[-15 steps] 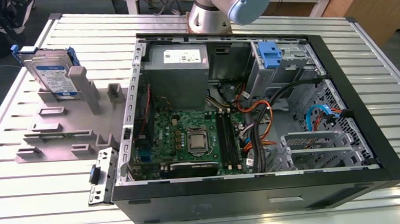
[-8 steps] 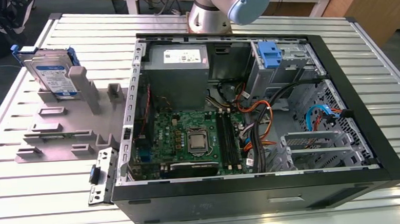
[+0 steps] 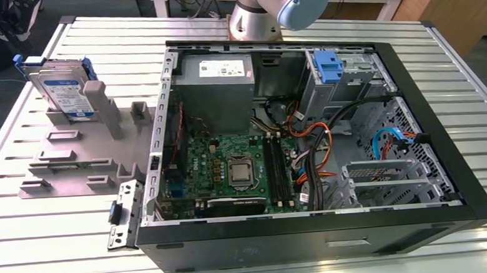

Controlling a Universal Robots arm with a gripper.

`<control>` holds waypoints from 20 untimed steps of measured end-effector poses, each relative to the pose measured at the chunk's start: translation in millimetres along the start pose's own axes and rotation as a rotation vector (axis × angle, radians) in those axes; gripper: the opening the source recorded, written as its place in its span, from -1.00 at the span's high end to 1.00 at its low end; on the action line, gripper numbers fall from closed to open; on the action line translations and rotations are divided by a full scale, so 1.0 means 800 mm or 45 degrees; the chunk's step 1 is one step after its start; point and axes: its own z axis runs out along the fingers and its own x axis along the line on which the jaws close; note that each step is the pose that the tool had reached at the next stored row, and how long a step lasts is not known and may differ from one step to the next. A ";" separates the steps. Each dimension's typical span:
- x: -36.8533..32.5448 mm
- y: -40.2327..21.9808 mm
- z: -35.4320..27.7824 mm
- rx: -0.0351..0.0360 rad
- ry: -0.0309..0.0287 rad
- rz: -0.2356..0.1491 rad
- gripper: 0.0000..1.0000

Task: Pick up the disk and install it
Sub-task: 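Pick up the disk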

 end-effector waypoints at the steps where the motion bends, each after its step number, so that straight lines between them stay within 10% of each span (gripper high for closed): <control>1: 0.0000 0.0000 0.0000 -0.0002 0.0004 -0.007 0.79; 20: 0.0000 -0.0001 0.0000 -0.0009 0.0019 -0.041 0.79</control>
